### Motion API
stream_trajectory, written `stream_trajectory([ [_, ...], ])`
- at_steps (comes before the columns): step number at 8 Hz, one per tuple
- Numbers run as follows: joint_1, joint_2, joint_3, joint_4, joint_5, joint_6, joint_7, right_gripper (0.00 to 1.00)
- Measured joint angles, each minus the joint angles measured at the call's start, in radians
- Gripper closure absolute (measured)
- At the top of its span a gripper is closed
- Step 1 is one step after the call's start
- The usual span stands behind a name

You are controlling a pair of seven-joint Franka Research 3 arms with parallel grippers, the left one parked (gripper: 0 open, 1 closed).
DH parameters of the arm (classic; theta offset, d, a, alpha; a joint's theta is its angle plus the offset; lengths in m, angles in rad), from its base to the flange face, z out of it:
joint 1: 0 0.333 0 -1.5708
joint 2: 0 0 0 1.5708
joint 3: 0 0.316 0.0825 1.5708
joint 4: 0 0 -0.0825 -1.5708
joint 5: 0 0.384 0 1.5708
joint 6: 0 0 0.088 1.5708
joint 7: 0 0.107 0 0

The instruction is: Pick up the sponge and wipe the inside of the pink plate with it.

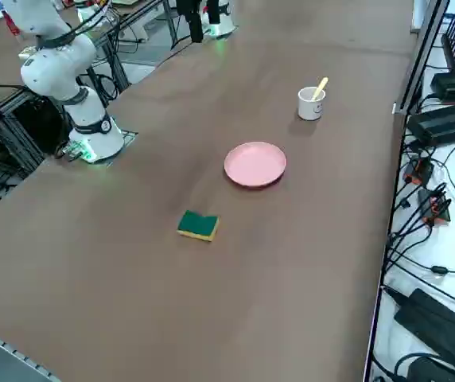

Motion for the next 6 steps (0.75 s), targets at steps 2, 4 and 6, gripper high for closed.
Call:
stream_trajectory([
  [2, 0.001, 0.0, 0.0, 0.0, 0.0, 0.002, 0.0, 0.0],
  [4, 0.0, 0.002, 0.0, 0.0, -0.003, 0.004, 0.0, 0.0],
  [6, -0.012, 0.04, -0.004, -0.003, -0.005, 0.007, 0.0, 0.0],
])
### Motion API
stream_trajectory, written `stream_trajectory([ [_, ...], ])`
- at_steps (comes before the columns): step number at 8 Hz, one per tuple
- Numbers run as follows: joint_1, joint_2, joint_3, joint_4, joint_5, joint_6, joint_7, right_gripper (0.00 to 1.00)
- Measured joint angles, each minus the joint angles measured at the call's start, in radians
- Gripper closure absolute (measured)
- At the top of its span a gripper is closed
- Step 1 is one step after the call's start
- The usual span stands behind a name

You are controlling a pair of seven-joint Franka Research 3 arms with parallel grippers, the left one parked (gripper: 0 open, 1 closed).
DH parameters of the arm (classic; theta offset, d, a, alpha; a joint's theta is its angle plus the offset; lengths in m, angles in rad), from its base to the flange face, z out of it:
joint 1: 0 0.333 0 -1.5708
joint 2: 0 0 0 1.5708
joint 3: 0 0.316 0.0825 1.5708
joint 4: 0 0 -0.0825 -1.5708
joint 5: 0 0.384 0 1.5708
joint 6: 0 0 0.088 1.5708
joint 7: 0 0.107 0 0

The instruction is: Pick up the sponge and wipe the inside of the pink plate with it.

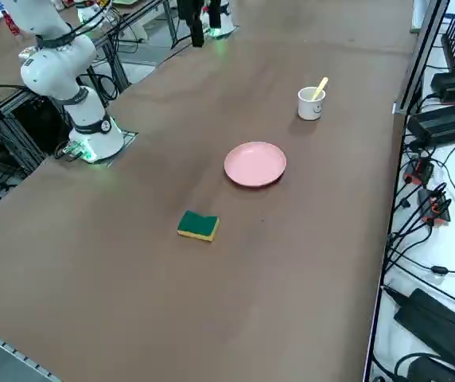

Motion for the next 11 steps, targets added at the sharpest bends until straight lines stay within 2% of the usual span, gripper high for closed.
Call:
stream_trajectory([
  [2, -0.049, 0.078, -0.008, -0.045, -0.001, 0.095, -0.017, 0.0],
  [5, -0.144, 0.147, -0.014, -0.212, -0.003, 0.331, -0.17, 0.0],
  [8, -0.204, 0.285, -0.015, -0.265, -0.004, 0.467, -0.208, 0.0],
  [11, -0.254, 0.375, -0.016, -0.354, -0.005, 0.644, -0.263, 0.0],
])
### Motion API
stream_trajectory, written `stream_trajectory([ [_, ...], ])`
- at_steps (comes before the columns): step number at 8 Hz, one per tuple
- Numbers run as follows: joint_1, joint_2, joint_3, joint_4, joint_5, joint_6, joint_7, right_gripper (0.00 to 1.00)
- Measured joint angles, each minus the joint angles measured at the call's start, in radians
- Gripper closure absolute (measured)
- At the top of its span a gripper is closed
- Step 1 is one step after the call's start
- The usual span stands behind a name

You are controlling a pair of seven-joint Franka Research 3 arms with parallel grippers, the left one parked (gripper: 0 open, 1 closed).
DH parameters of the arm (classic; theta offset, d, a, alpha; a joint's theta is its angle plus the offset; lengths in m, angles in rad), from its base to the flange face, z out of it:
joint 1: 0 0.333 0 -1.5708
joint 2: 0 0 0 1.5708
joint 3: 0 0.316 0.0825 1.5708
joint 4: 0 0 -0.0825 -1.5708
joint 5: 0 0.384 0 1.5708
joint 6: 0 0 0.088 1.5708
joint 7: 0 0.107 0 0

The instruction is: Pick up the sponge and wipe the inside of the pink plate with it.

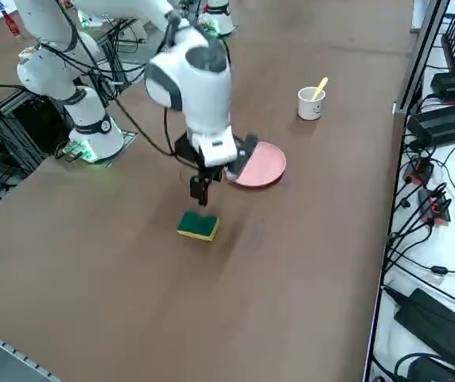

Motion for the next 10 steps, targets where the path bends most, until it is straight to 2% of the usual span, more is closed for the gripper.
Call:
stream_trajectory([
  [5, -0.043, 0.078, -0.001, -0.099, -0.013, 0.202, -0.033, 0.03],
  [10, -0.067, 0.11, -0.002, -0.102, -0.055, 0.221, -0.035, 0.05],
])
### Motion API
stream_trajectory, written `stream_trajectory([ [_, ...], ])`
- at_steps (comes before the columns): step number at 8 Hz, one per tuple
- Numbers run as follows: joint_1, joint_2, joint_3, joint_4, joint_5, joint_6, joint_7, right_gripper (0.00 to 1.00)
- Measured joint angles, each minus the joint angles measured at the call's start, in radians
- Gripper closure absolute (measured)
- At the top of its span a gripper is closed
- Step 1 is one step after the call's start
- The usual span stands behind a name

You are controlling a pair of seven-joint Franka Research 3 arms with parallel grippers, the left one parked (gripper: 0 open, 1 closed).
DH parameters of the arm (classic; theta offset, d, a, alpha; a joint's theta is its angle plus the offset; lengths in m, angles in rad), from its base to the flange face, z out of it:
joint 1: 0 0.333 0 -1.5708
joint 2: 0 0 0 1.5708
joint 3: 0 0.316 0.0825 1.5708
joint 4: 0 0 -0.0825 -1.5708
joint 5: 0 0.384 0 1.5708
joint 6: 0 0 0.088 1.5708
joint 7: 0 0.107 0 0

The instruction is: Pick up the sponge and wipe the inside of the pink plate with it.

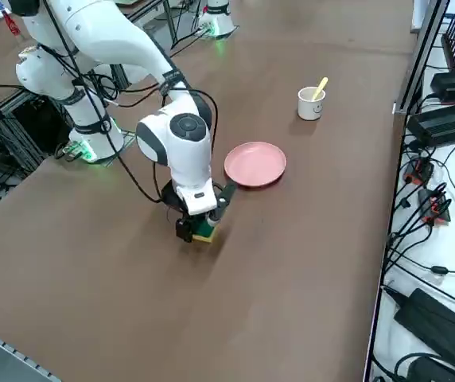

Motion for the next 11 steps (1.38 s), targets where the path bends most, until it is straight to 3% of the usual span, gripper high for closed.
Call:
stream_trajectory([
  [6, 0.001, 0.015, 0.01, -0.002, 0.0, 0.003, 0.0, 0.12],
  [9, 0.002, 0.011, 0.01, 0.008, 0.0, 0.004, 0.001, 0.48],
  [11, 0.004, -0.033, 0.033, 0.03, 0.003, -0.052, 0.043, 0.49],
])
